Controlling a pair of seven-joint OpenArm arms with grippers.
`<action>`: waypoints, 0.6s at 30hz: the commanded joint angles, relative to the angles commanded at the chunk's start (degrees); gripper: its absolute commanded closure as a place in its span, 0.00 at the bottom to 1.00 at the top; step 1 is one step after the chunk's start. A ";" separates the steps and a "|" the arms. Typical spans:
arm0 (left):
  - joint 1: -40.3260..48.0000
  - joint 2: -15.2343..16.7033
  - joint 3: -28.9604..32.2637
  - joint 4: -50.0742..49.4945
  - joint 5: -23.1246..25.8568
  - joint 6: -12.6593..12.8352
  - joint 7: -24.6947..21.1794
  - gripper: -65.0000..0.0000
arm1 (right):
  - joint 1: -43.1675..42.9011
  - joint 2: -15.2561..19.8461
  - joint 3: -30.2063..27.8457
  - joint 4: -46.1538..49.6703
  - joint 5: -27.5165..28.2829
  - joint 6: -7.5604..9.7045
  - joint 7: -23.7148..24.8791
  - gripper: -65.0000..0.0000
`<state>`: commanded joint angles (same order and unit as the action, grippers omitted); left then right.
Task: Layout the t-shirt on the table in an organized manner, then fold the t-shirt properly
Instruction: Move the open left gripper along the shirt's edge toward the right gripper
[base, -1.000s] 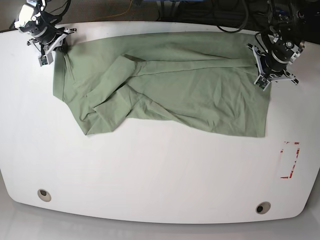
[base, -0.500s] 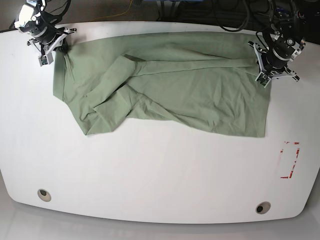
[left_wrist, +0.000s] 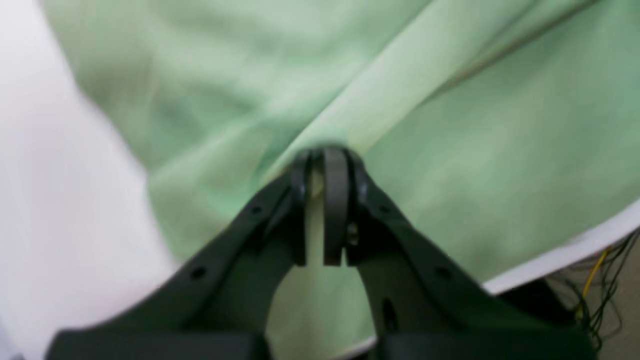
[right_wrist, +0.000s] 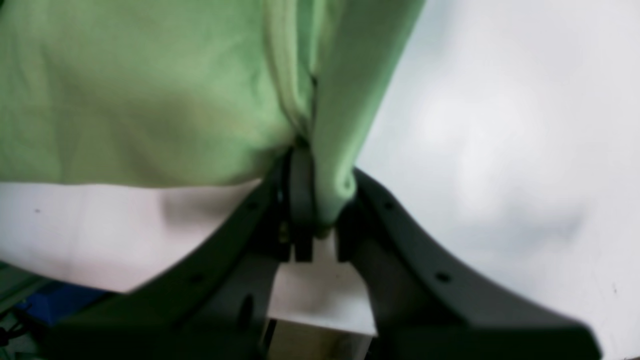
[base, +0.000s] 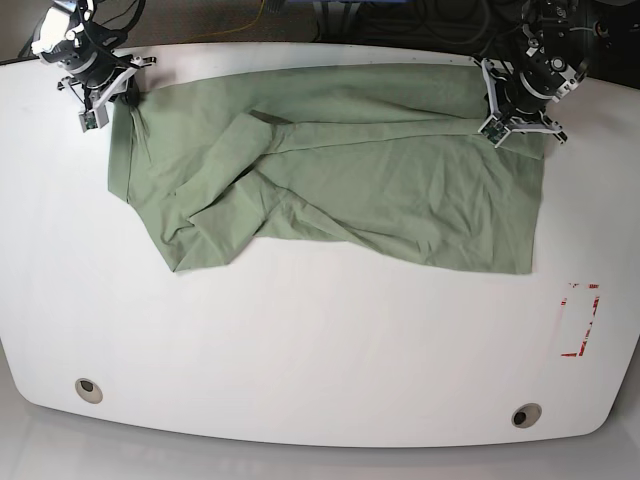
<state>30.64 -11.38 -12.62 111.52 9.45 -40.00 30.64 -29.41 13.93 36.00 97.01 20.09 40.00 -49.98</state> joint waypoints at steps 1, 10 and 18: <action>0.26 0.88 0.00 0.00 0.00 0.00 -1.32 0.96 | 0.00 0.00 0.00 0.00 0.00 0.00 0.00 0.96; 2.90 1.93 0.09 -0.09 0.00 0.00 -5.80 0.96 | 0.00 0.00 0.00 0.00 0.00 0.00 0.00 0.96; 3.78 1.67 0.26 -0.26 0.18 0.00 -5.71 0.96 | 0.97 0.00 0.00 -0.88 0.00 0.00 0.00 0.96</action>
<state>34.42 -9.71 -12.35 111.25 9.63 -40.00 24.92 -28.44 13.93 36.00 96.13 20.09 40.00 -49.98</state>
